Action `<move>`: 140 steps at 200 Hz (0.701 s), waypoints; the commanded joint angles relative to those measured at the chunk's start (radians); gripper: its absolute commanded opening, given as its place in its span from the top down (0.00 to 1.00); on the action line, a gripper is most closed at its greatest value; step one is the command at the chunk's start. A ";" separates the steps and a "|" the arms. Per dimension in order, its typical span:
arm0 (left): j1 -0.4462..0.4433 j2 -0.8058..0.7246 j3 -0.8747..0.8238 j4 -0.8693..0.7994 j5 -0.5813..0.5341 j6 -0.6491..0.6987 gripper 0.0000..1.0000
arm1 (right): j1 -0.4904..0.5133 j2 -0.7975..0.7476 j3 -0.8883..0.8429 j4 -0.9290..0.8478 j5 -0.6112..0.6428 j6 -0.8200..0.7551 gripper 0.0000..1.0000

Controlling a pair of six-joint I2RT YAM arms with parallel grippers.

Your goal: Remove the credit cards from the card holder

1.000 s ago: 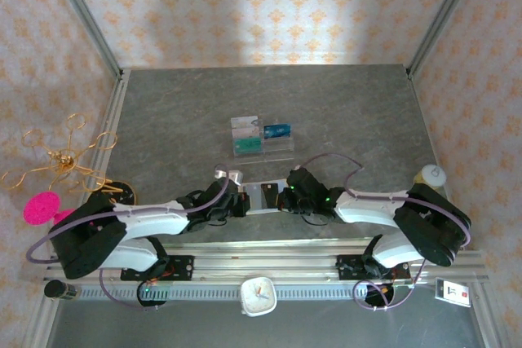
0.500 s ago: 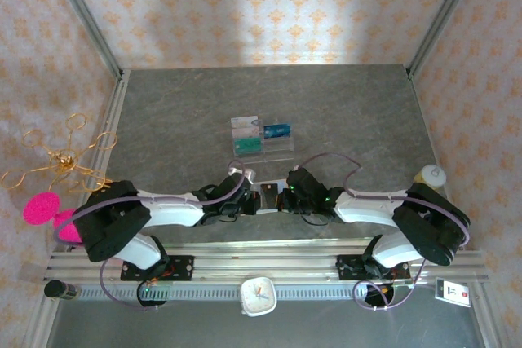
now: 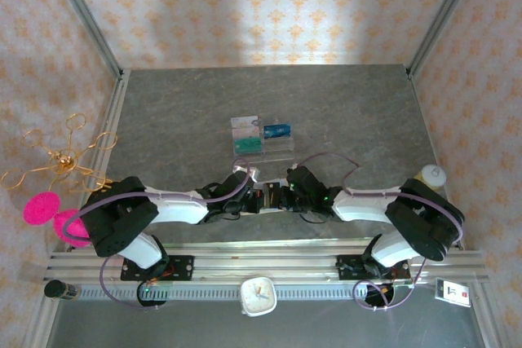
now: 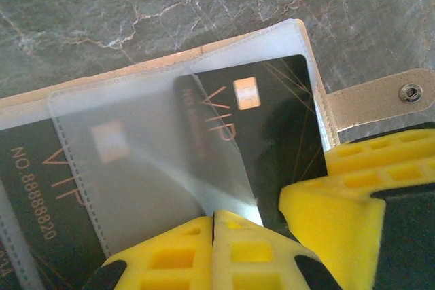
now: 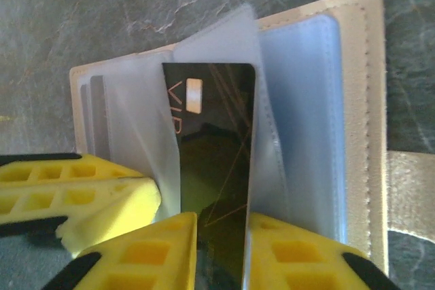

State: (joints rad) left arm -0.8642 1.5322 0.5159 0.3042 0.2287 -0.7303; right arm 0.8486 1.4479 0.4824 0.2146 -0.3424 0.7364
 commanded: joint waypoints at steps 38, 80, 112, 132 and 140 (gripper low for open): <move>0.002 0.003 -0.010 -0.040 0.039 0.033 0.96 | -0.039 -0.181 -0.003 -0.224 0.167 -0.094 1.00; 0.009 -0.083 0.042 -0.034 0.075 0.029 0.82 | -0.041 -0.344 0.070 -0.363 0.319 -0.217 1.00; 0.011 -0.275 0.048 -0.069 0.030 -0.003 0.62 | -0.165 -0.312 0.182 -0.466 0.403 -0.246 1.00; 0.011 -0.357 0.037 -0.174 -0.046 0.007 0.53 | -0.245 -0.217 0.253 -0.493 0.468 -0.308 1.00; 0.011 -0.390 0.026 -0.220 -0.091 0.014 0.49 | -0.262 -0.170 0.292 -0.513 0.507 -0.333 1.00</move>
State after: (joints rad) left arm -0.8616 1.2144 0.5438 0.2371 0.2504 -0.7296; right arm 0.6449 1.1728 0.6918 -0.1947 0.0071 0.4999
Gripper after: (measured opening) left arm 0.469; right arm 0.041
